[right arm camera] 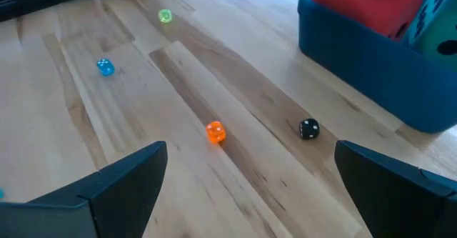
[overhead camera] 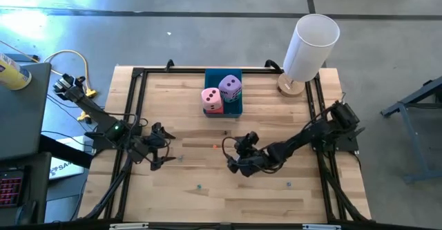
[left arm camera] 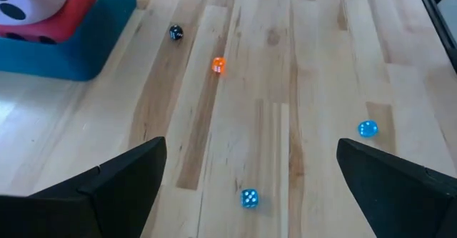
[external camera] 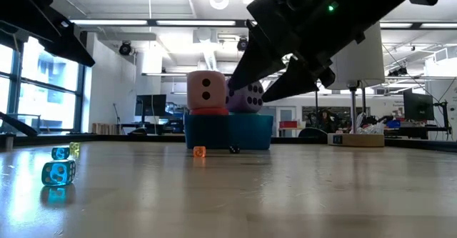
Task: Pick & Place Dice
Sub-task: Put the black die into the blue bin
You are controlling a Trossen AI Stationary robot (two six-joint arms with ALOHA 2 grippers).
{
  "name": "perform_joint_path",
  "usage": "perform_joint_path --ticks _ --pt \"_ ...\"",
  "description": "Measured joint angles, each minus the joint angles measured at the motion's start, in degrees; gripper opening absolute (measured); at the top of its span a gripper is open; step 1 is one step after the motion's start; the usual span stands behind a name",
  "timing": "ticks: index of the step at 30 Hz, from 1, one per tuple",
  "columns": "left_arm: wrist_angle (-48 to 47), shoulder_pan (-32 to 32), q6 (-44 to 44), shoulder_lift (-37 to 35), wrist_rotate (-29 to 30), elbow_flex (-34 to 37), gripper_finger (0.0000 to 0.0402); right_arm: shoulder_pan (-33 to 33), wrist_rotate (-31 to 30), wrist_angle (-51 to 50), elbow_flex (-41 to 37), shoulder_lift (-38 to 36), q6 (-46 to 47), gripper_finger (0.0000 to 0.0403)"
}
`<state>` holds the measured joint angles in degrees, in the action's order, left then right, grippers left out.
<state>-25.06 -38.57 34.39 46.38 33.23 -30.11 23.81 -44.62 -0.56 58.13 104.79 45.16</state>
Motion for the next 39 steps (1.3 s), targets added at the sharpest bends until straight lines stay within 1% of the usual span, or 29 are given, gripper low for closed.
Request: perform_joint_path --ticks 2,4,10,16,20,25,32,36,39 --pt "1.21 0.21 -0.06 0.96 0.26 0.0 0.0398 -0.54 0.46 0.0 0.0 0.0 0.58 0.0396" --pt "2.01 0.49 -0.04 1.97 0.58 0.0 0.0398 -1.05 2.22 0.0 0.0 0.0 1.93 0.0396" --pt "3.72 1.39 0.17 5.13 0.64 0.0 0.0398 -2.86 6.83 0.21 0.0 0.4 1.25 0.0396" --pt "7.91 2.25 0.15 7.54 0.66 0.0 0.0398 -4.14 7.43 -0.13 0.0 0.68 1.62 0.0396" --pt "12.56 2.23 0.13 8.95 0.65 0.0 0.0398 -4.77 6.49 -0.04 0.0 0.68 2.83 0.0396" --pt "20.09 2.23 0.14 10.63 0.69 0.0 0.0398 -6.45 7.91 -0.37 0.02 1.51 6.3 0.0396" --pt "29.24 2.36 0.13 12.4 0.69 -0.02 0.0398 -8.26 10.55 -0.87 -0.06 3.11 5.47 0.0396" --pt "33.03 2.47 0.07 12.45 0.72 -0.02 0.0398 -9.54 10.23 0.46 0.18 4.11 5.1 0.0396" --pt "38.03 2.47 0.08 12.45 0.73 -0.02 0.0398 -10.39 10.29 -0.12 -0.15 4.93 4.75 0.0396"
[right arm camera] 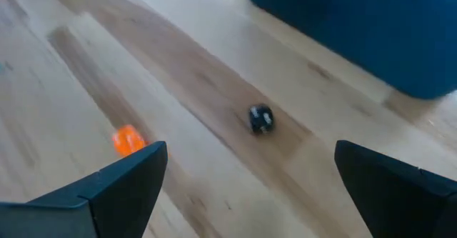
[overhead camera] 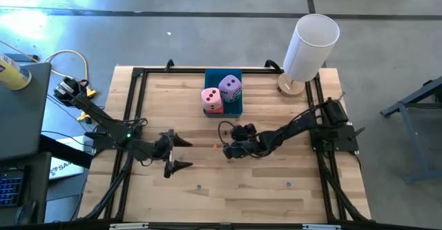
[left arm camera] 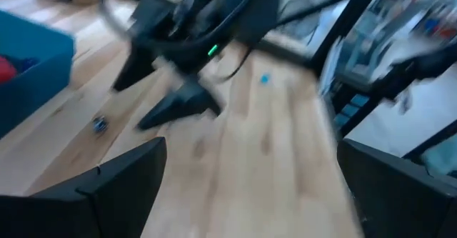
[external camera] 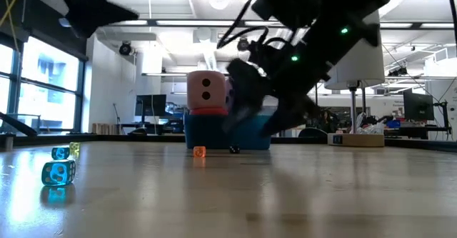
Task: Pick & Place Dice
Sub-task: Put the black die into the blue bin
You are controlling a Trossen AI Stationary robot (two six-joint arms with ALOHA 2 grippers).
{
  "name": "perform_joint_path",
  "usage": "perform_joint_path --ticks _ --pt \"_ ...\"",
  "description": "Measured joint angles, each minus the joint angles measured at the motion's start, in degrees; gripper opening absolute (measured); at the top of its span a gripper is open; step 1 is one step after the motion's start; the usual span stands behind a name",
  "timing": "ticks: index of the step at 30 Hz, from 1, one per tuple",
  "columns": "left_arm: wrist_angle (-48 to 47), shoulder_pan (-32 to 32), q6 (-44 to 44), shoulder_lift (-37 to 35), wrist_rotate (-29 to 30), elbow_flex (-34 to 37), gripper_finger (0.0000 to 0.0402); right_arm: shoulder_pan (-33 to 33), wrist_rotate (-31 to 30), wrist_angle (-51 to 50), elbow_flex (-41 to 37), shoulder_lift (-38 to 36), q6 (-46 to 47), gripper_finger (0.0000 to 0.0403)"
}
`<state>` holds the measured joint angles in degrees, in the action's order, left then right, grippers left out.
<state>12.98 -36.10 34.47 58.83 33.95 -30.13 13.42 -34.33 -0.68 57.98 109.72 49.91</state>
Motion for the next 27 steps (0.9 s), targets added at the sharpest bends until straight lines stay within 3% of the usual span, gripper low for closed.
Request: perform_joint_path --ticks 9,15,22,27 --pt "12.16 0.0 0.05 -0.03 0.02 0.0 0.0398 -1.74 1.83 4.62 0.01 3.44 1.18 0.0354" --pt "13.28 0.0 0.05 -0.02 0.0 0.0 0.0398 -1.98 1.22 5.32 0.19 3.42 1.29 0.0315" --pt "13.16 0.0 -0.37 -0.02 0.0 0.0 0.0398 -2.24 1.12 5.08 0.17 3.42 1.29 0.0299" --pt "11.65 -0.02 -9.15 -0.02 0.0 0.0 0.0398 -2.26 -0.33 5.12 0.15 3.41 1.28 0.0299"
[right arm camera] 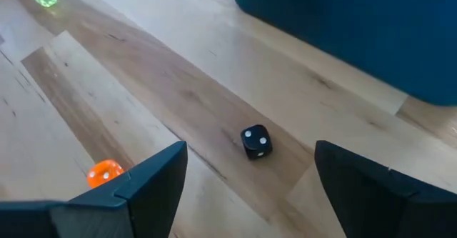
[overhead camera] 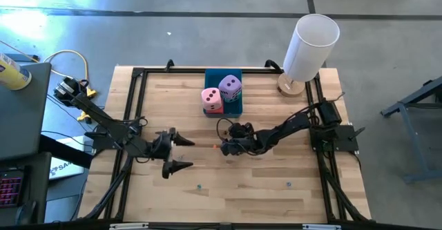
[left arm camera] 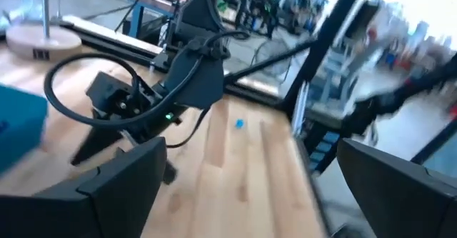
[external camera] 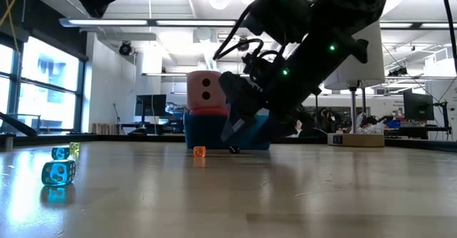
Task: Pick & Place Dice
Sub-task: Put the black die into the blue bin
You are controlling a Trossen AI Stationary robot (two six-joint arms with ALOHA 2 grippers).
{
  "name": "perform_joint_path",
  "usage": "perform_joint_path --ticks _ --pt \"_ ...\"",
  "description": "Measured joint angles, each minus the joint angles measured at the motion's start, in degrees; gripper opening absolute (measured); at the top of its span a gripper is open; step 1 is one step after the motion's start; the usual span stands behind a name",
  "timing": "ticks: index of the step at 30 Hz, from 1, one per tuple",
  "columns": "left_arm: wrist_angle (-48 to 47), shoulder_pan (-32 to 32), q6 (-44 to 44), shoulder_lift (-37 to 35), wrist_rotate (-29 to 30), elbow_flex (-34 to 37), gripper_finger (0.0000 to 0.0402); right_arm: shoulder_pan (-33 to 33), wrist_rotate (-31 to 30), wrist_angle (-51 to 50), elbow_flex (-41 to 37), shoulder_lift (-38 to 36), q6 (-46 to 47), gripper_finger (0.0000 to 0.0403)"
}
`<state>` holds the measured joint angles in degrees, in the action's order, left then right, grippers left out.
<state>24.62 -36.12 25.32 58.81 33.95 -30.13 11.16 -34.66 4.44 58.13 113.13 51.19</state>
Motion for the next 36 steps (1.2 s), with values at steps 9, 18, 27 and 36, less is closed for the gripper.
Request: perform_joint_path --ticks 9,18,27,36 --pt "-2.58 -0.44 -9.46 0.0 -6.13 0.0 0.0398 -0.5 -0.17 -0.62 0.0 -0.01 0.03 0.0299" --pt "-5.38 -0.44 -9.48 0.02 -6.34 0.0 0.0398 -1.13 0.2 -0.71 0.0 -0.01 0.14 0.0299" --pt "-6.82 -0.43 -9.5 0.02 -6.31 0.0 0.0398 -1.38 -1.2 3.51 0.11 3.88 -0.37 0.0299" --pt "-7.07 -0.42 -9.5 0.02 -6.31 0.0 0.0398 -1.75 -1.83 4.68 0.17 5.34 -0.82 0.0291"
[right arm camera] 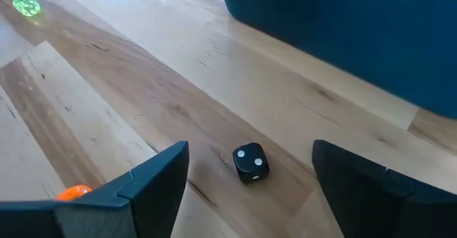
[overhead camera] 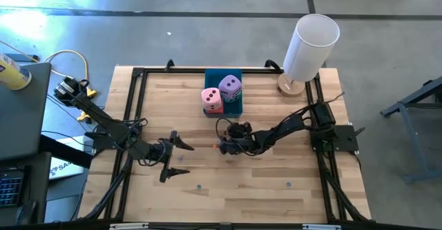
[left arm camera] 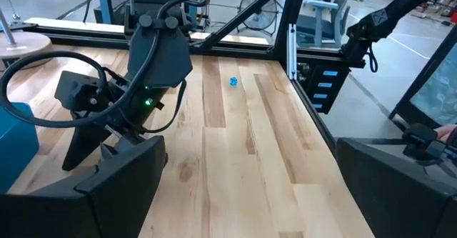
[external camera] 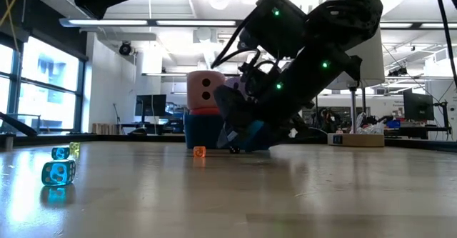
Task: Pick & Place Dice
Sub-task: Put the black die into the blue bin
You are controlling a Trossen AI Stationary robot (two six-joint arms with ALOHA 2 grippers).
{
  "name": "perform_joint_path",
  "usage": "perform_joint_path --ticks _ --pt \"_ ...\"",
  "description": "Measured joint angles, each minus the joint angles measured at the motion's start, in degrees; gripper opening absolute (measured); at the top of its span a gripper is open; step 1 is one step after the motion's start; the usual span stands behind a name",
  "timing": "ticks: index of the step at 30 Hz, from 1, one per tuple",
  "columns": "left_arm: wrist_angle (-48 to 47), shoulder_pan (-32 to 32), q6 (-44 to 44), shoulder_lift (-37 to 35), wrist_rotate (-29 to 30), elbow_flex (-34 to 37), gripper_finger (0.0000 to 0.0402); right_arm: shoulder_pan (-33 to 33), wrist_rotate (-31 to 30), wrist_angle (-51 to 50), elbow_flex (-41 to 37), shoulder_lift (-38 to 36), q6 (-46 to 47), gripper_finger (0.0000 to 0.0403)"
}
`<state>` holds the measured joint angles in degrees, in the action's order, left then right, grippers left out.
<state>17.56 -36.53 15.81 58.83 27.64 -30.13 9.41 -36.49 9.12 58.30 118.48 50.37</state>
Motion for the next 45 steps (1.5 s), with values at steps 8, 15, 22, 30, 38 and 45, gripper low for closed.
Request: perform_joint_path --ticks 8,15,22,30,38,45 --pt "-0.89 -0.01 0.0 0.0 0.01 0.0 0.0398 -0.09 0.26 -1.25 -0.09 0.15 0.19 0.0228" --pt "-2.05 -0.01 0.0 0.0 0.03 -0.01 0.0398 -0.09 0.02 -1.71 -0.13 0.2 0.37 0.0173" --pt "-3.77 0.0 0.0 0.0 0.04 0.0 0.0398 -0.09 -0.09 -2.31 -0.17 0.2 0.39 0.0132" --pt "-5.16 0.0 0.02 0.0 0.04 0.0 0.0398 -0.11 -0.17 -2.55 -0.17 0.22 0.39 0.009" --pt "-7.67 0.0 1.62 0.98 0.11 -0.02 0.0398 -0.07 0.49 -2.6 -0.17 0.2 -1.11 0.0044" --pt "-7.64 0.0 1.82 5.3 0.09 -0.02 0.0398 0.66 1.09 -2.85 -0.17 -0.73 -2.62 0.0047"
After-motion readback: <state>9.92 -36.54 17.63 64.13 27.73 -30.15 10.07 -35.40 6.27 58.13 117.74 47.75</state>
